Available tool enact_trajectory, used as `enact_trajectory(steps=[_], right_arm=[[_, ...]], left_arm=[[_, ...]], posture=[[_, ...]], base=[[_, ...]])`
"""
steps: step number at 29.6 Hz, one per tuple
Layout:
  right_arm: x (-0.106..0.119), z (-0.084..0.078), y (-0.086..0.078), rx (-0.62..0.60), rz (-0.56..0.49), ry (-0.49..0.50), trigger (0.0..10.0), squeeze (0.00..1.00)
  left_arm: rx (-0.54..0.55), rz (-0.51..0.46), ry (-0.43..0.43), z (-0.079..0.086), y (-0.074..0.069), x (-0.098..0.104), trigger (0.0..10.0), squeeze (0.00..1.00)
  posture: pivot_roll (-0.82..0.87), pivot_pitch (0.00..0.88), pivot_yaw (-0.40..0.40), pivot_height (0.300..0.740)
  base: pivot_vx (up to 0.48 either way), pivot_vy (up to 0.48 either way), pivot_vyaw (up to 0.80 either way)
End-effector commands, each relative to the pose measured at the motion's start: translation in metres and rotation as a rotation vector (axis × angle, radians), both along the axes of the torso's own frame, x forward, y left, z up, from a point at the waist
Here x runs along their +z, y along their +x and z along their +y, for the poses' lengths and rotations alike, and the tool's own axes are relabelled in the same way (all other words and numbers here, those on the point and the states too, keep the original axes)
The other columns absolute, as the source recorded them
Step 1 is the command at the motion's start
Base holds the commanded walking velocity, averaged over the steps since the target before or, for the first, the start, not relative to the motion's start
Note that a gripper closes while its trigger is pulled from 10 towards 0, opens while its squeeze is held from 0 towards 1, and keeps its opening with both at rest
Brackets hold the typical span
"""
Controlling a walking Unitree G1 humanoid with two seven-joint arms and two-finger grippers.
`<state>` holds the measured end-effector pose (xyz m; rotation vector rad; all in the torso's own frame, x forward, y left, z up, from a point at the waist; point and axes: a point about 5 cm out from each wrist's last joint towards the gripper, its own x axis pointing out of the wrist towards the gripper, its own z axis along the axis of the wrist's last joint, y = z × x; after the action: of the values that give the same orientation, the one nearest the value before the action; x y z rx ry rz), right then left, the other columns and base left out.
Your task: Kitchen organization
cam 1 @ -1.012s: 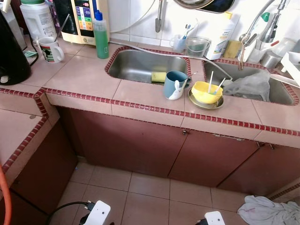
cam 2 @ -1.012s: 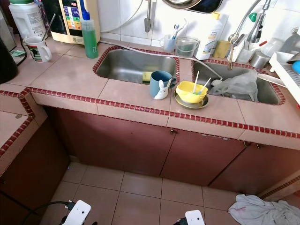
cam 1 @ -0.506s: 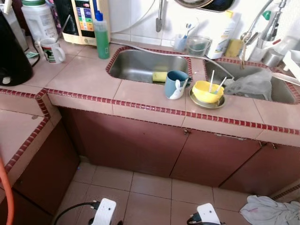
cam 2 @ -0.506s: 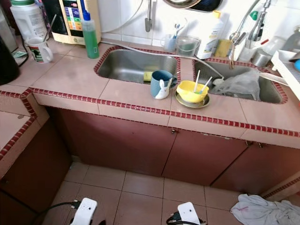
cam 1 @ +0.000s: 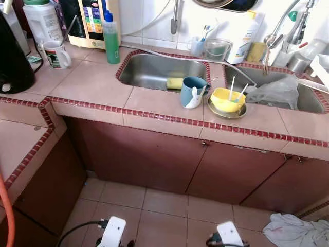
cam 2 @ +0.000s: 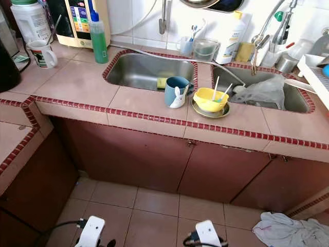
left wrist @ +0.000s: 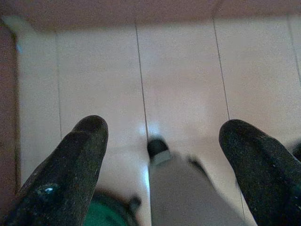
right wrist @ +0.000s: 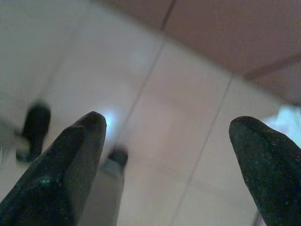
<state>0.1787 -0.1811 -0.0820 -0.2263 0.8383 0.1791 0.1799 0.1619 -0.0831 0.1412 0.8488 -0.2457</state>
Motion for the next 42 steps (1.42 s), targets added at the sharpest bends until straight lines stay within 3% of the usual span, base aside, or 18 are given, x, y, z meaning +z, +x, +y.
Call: enact_trajectory(steps=[1,7,11,12,13,15,16,22,25,28,35,36,37,38,42], right_arm=[[0.015,-0.001,0.022,0.002,-0.12,0.025,10.0,0.0],[0.043,0.002,0.056,0.061,-0.322,0.057,10.0,0.0],[0.056,0.001,0.072,0.029,-0.391,0.118,10.0,0.0],[0.064,0.0,0.078,0.03,-0.448,0.106,10.0,0.0],[0.067,0.001,0.081,0.031,-0.468,0.111,10.0,0.99],[0.073,0.004,0.084,0.039,-0.503,0.176,10.0,1.0],[0.083,0.006,0.091,0.022,-0.571,0.179,10.0,1.0],[0.101,0.013,0.099,0.039,-0.679,0.23,10.0,1.0],[0.12,0.019,0.105,0.056,-0.786,0.28,10.0,1.0],[0.129,0.02,0.108,0.06,-0.829,0.281,10.0,1.0],[0.167,0.026,0.12,0.071,-0.973,0.313,10.0,1.0],[0.177,0.027,0.123,0.081,-0.998,0.312,10.0,1.0],[0.177,0.027,0.123,0.081,-0.998,0.312,10.0,1.0],[0.187,0.026,0.127,0.08,-1.021,0.312,10.0,1.0],[0.212,0.025,0.14,0.088,-1.073,0.326,10.0,1.0]], left_arm=[[-0.001,-0.107,-0.021,0.0,0.021,0.013,10.0,0.0],[-0.055,-0.315,0.006,0.008,0.057,0.042,10.0,0.0],[-0.033,-0.425,-0.042,0.011,0.074,0.06,10.0,0.0],[-0.002,-0.435,-0.065,0.013,0.078,0.064,10.0,0.0],[0.015,-0.435,-0.087,0.014,0.079,0.065,10.0,0.0],[0.021,-0.467,-0.117,0.012,0.081,0.069,10.0,0.0],[-0.019,-0.514,-0.19,0.005,0.083,0.076,10.0,1.0],[-0.069,-0.609,-0.246,-0.006,0.088,0.092,10.0,1.0],[-0.069,-0.708,-0.291,-0.011,0.096,0.115,10.0,1.0],[-0.067,-0.765,-0.31,-0.013,0.1,0.128,10.0,1.0],[-0.053,-0.887,-0.288,-0.008,0.113,0.162,10.0,1.0],[-0.067,-0.912,-0.289,-0.008,0.116,0.172,10.0,0.45],[-0.067,-0.912,-0.289,-0.008,0.116,0.172,10.0,0.45],[-0.069,-0.926,-0.278,-0.007,0.12,0.182,10.0,0.0],[-0.062,-0.961,-0.285,-0.005,0.134,0.201,10.0,0.0]], posture=[[0.11,0.0,-0.06,0.74],[0.12,0.0,-0.058,0.74],[0.12,0.0,-0.057,0.74],[0.12,0.0,-0.057,0.74],[0.12,0.0,-0.058,0.74],[0.12,0.0,-0.058,0.74],[0.12,0.0,-0.059,0.74],[0.12,0.0,-0.061,0.74],[0.12,0.0,-0.059,0.74],[0.11,0.0,-0.058,0.74],[0.11,0.0,-0.067,0.74],[0.11,0.0,-0.068,0.74],[0.11,0.0,-0.068,0.74],[0.11,0.0,-0.068,0.74],[0.11,0.0,-0.071,0.74]], base=[[0.0,0.0,0.0],[0.0,0.0,0.0],[0.0,0.0,0.0],[0.0,0.0,0.0],[0.0,0.0,0.0],[0.0,0.0,0.0],[0.0,0.0,0.0],[0.0,0.0,0.0],[0.0,0.0,0.0],[0.0,0.0,0.0],[0.0,0.0,0.0],[0.0,0.0,0.0],[0.0,0.0,0.0],[0.0,0.0,0.0],[0.0,0.0,0.0]])
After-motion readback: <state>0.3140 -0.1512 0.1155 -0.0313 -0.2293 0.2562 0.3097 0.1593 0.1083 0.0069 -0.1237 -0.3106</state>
